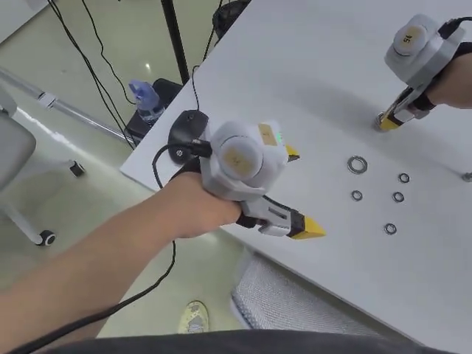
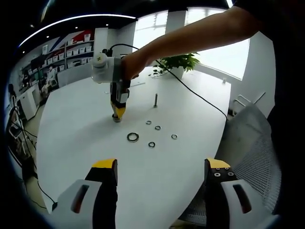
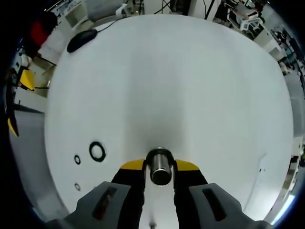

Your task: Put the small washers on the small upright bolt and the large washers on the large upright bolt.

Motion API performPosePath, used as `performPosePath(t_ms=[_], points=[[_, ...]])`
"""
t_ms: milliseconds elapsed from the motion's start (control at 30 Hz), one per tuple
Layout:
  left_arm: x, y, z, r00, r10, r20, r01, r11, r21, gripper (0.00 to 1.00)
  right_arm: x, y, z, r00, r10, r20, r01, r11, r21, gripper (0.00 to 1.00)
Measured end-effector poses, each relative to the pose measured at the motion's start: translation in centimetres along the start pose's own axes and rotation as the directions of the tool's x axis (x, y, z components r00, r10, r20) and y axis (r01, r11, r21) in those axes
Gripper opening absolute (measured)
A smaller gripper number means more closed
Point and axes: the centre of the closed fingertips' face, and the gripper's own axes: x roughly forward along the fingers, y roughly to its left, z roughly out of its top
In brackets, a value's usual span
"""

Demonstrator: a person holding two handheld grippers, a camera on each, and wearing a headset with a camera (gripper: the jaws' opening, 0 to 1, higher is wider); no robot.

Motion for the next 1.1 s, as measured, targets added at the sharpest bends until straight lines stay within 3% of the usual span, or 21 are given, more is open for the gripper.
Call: performPosePath(t_ms=[233,600,1100], points=[[0.17,0.17,-0.25,0.9998,0.008,-0.016,-0.008,1.0,0.001,0.77,0.29,-0.75,0.19,1.0,0.001,0.001,-0.001,1.0,0.001,0.22],[0.65,-0.02,0.07,0.9998,0.0,-0.021,0.0,1.0,0.009,0.79,0.63,-0.91,0.04,0.9999,-0.012,0.001,0.012,1.0,-0.002,0.23],[0.39,-0.27,-0.35,0.9997,-0.004,-0.023,0.004,1.0,0.012,0.78,0.54,-0.69,-0.01,0.9997,-0.019,0.014,0.02,0.999,-0.048,0.25]])
